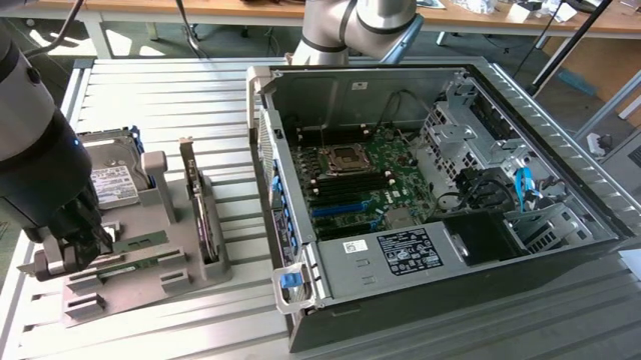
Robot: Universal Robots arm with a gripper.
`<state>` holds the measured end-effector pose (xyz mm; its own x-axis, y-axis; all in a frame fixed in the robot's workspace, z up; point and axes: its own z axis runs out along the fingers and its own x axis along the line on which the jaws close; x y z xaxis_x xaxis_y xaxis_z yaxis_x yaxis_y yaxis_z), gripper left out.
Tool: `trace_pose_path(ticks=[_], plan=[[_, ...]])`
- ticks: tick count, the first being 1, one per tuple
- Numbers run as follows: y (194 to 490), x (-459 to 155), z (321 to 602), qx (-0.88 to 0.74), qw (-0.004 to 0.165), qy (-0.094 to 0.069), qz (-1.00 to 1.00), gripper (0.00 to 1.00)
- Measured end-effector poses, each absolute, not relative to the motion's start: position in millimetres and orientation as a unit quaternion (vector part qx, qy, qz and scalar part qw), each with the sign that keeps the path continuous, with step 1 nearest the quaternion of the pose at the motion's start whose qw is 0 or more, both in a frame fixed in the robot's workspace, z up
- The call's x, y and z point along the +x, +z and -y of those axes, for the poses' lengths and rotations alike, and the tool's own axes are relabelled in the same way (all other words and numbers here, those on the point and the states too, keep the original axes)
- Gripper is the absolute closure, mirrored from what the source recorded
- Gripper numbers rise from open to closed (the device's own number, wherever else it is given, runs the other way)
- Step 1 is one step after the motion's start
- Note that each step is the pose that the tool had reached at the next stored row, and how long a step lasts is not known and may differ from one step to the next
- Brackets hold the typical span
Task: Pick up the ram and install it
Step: 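Pick up the ram and move it above insertion slot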
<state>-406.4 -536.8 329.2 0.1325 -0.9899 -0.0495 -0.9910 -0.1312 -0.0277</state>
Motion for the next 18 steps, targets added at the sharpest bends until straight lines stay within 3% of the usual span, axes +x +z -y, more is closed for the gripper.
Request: trace_pose_path(ticks=[18], plan=[[370.7,-406.5,536.8,-0.752,0.027,0.009,-0.659,0.88]])
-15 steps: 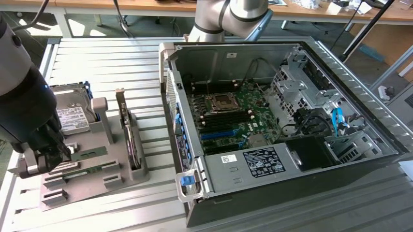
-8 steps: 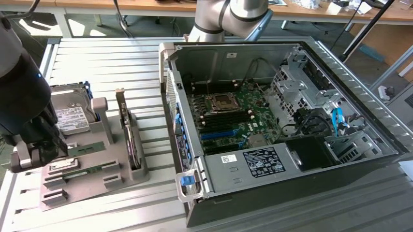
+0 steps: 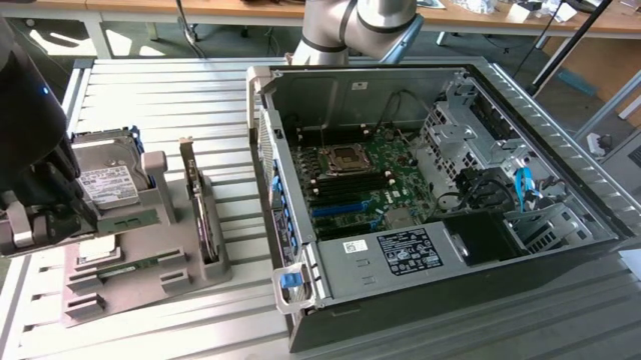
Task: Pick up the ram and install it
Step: 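Pick up the ram and move it above insertion slot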
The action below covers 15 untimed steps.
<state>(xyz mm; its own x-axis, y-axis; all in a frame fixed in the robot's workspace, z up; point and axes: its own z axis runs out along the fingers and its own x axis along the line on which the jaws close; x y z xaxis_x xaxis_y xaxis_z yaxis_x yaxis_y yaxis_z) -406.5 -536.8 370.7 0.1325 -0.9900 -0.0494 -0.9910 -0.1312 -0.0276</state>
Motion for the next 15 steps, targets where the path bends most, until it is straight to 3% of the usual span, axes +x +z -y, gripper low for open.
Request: trace_pose_path(ticks=[15], plan=[[396.3,-406.4,536.8,-0.752,0.027,0.010,-0.659,0.88]])
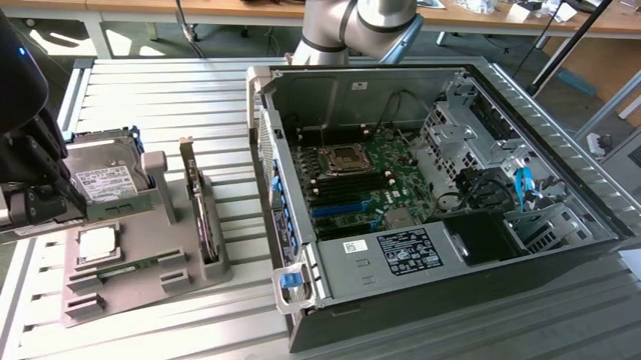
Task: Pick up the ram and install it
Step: 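Pick up the ram and move it above insertion slot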
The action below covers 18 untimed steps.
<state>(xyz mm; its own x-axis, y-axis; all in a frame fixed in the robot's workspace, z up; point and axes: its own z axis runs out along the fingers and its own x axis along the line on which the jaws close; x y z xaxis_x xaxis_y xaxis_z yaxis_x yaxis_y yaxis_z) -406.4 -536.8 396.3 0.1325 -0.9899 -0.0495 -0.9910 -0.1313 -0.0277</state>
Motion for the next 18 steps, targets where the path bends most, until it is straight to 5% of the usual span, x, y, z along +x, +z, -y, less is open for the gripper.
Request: trace_pose_path(ticks=[18], plan=[[413.7,-405.6,536.8,-0.752,0.026,0.010,-0.658,0.88]])
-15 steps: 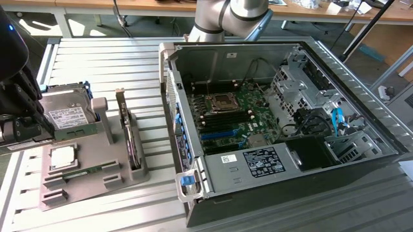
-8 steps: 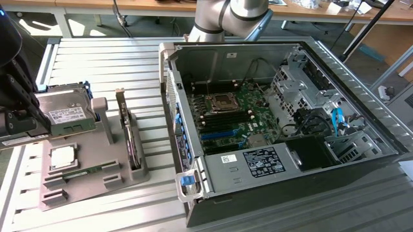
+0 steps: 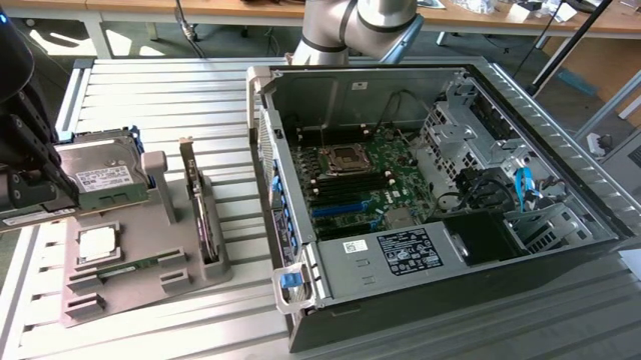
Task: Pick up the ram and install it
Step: 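Pick up the ram and move it above insertion slot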
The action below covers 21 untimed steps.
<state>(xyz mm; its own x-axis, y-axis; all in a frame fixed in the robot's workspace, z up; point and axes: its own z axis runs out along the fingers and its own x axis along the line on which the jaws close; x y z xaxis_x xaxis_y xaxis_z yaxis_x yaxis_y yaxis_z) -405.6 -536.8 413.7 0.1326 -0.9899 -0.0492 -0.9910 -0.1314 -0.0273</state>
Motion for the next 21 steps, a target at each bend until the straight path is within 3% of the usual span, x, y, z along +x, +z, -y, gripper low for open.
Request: trace_pose_path(ticks=[21], plan=[[413.4,-367.5,536.8,-0.752,0.027,0.010,-0.659,0.88]])
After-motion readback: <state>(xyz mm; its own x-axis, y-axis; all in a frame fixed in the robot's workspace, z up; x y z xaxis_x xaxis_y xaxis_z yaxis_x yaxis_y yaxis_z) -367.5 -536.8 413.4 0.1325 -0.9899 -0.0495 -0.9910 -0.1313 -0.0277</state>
